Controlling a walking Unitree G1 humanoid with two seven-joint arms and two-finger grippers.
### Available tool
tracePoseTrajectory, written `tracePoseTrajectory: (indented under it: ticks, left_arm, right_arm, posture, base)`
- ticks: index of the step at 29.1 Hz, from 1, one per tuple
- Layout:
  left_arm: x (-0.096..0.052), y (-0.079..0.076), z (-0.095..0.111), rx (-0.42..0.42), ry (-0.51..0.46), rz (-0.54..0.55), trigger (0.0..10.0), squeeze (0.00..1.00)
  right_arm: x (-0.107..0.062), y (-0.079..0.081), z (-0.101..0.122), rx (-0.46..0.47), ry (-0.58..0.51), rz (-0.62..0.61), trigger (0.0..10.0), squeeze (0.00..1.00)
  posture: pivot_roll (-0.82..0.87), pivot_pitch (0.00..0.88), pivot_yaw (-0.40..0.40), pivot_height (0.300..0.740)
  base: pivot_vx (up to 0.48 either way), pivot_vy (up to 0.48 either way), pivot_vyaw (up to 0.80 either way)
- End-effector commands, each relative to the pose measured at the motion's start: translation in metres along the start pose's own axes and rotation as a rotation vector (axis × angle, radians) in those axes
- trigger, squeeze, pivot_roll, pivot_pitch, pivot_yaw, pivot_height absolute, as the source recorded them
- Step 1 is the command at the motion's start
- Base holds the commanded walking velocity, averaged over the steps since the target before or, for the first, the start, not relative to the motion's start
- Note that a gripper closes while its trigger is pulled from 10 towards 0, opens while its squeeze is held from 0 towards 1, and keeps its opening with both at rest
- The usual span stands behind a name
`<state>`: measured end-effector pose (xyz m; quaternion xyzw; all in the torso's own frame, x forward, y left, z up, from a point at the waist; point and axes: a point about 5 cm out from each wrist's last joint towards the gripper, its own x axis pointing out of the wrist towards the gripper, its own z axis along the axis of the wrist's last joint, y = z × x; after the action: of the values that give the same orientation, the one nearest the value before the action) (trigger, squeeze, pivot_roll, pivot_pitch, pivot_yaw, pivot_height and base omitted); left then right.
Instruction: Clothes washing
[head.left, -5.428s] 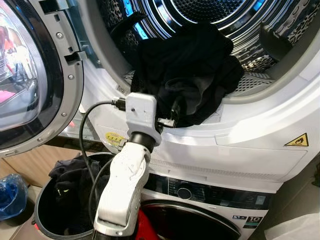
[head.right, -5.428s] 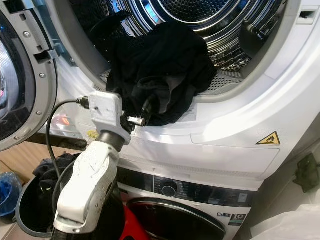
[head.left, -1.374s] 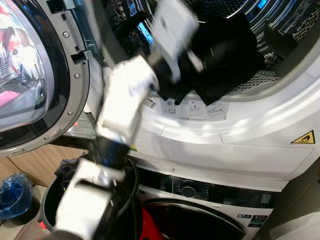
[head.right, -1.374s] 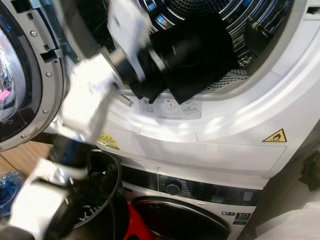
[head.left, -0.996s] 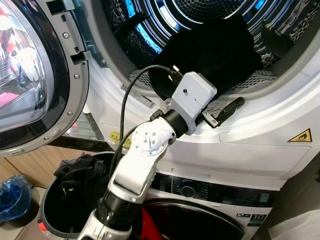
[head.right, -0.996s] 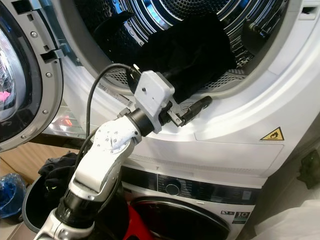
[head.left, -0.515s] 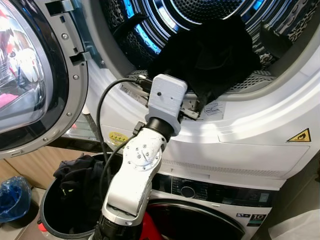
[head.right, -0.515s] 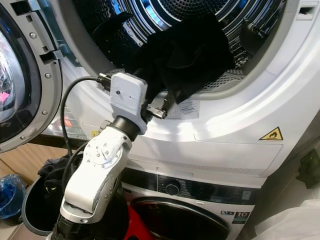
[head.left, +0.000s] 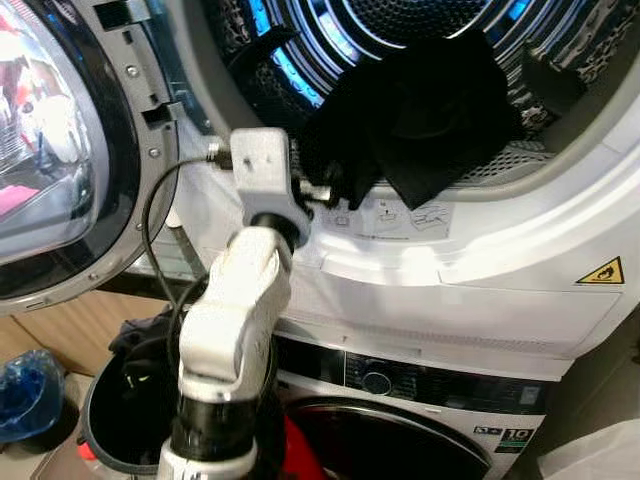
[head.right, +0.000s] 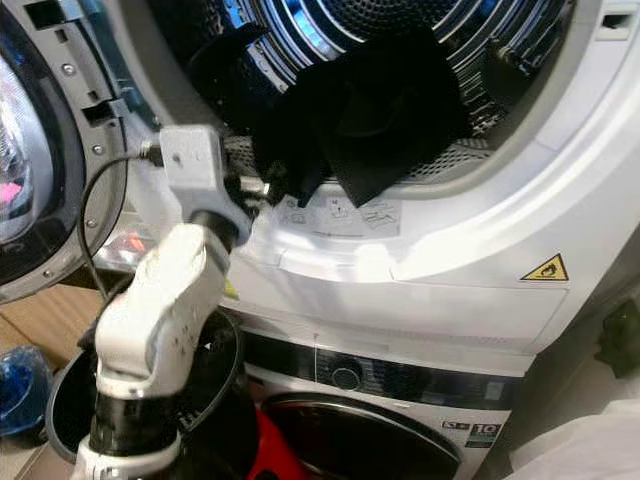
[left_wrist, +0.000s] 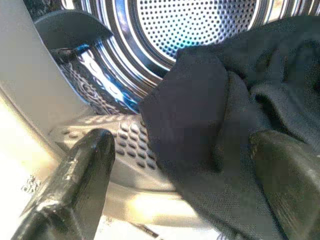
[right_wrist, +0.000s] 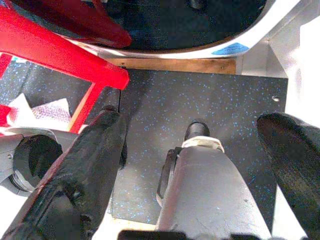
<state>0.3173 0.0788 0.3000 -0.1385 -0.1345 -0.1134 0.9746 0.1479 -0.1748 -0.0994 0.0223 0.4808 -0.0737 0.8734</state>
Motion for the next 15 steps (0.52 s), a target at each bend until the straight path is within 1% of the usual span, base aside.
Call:
tracePoseTrajectory:
  ticks: [1, 2, 3, 5, 6, 7, 9, 10, 12, 14, 15]
  left_arm:
    - [0.009, -0.016, 0.010, -0.085, 0.018, -0.046, 10.0, 0.00]
    - [0.014, -0.019, 0.015, -0.097, 0.042, -0.104, 10.0, 0.00]
    - [0.015, -0.021, 0.017, -0.102, 0.047, -0.133, 10.0, 0.00]
    - [0.017, -0.026, 0.017, -0.029, 0.074, -0.222, 10.0, 0.00]
    - [0.018, -0.027, 0.017, 0.026, 0.090, -0.257, 10.0, 0.00]
    - [0.018, -0.027, 0.017, 0.026, 0.090, -0.257, 10.0, 0.00]
    - [0.017, -0.029, 0.014, 0.104, 0.109, -0.330, 10.0, 0.00]
    - [0.016, -0.028, 0.010, 0.135, 0.146, -0.393, 10.0, 0.00]
    - [0.018, -0.024, 0.011, 0.150, 0.137, -0.388, 10.0, 0.00]
    - [0.021, -0.020, 0.010, 0.180, 0.150, -0.416, 10.0, 0.00]
    - [0.025, -0.017, 0.010, 0.193, 0.148, -0.417, 10.0, 0.00]
  right_arm:
    - [0.000, 0.005, -0.003, -0.010, 0.018, 0.016, 10.0, 0.00]
    - [0.000, 0.004, -0.002, -0.014, 0.017, 0.017, 10.0, 0.00]
    - [0.000, 0.004, -0.002, -0.015, 0.017, 0.017, 10.0, 0.00]
    - [0.000, 0.004, -0.001, -0.032, 0.019, 0.024, 10.0, 0.00]
    - [0.000, 0.004, 0.000, -0.033, 0.017, 0.024, 10.0, 0.00]
    - [0.000, 0.004, 0.000, -0.033, 0.017, 0.024, 10.0, 0.00]
    - [0.001, 0.003, 0.002, -0.029, 0.013, 0.021, 10.0, 0.00]
    - [0.001, 0.003, 0.004, -0.033, 0.008, 0.022, 10.0, 0.00]
    - [0.001, 0.002, 0.005, -0.032, 0.002, 0.022, 10.0, 0.00]
    - [0.002, 0.001, 0.006, -0.029, 0.000, 0.019, 10.0, 0.00]
    - [0.002, 0.002, 0.006, -0.029, 0.001, 0.018, 10.0, 0.00]
  posture:
    - [0.03, 0.000, 0.113, 0.740]
    - [0.04, 0.000, 0.109, 0.740]
    - [0.04, 0.000, 0.109, 0.740]
    - [0.05, 0.000, 0.101, 0.740]
    - [0.05, 0.000, 0.094, 0.740]
    - [0.05, 0.000, 0.094, 0.740]
    - [0.04, 0.000, 0.090, 0.740]
    - [0.03, 0.000, 0.088, 0.740]
    - [0.01, 0.000, 0.088, 0.740]
    - [0.02, 0.000, 0.091, 0.740]
    - [0.01, 0.000, 0.095, 0.740]
  base:
    - [0.000, 0.000, 0.00]
    - [0.000, 0.000, 0.00]
    - [0.000, 0.000, 0.00]
    - [0.000, 0.000, 0.00]
    - [0.000, 0.000, 0.00]
    - [0.000, 0.000, 0.00]
    - [0.000, 0.000, 0.00]
    - [0.000, 0.000, 0.00]
    - [0.000, 0.000, 0.00]
    - [0.000, 0.000, 0.00]
    - [0.000, 0.000, 0.00]
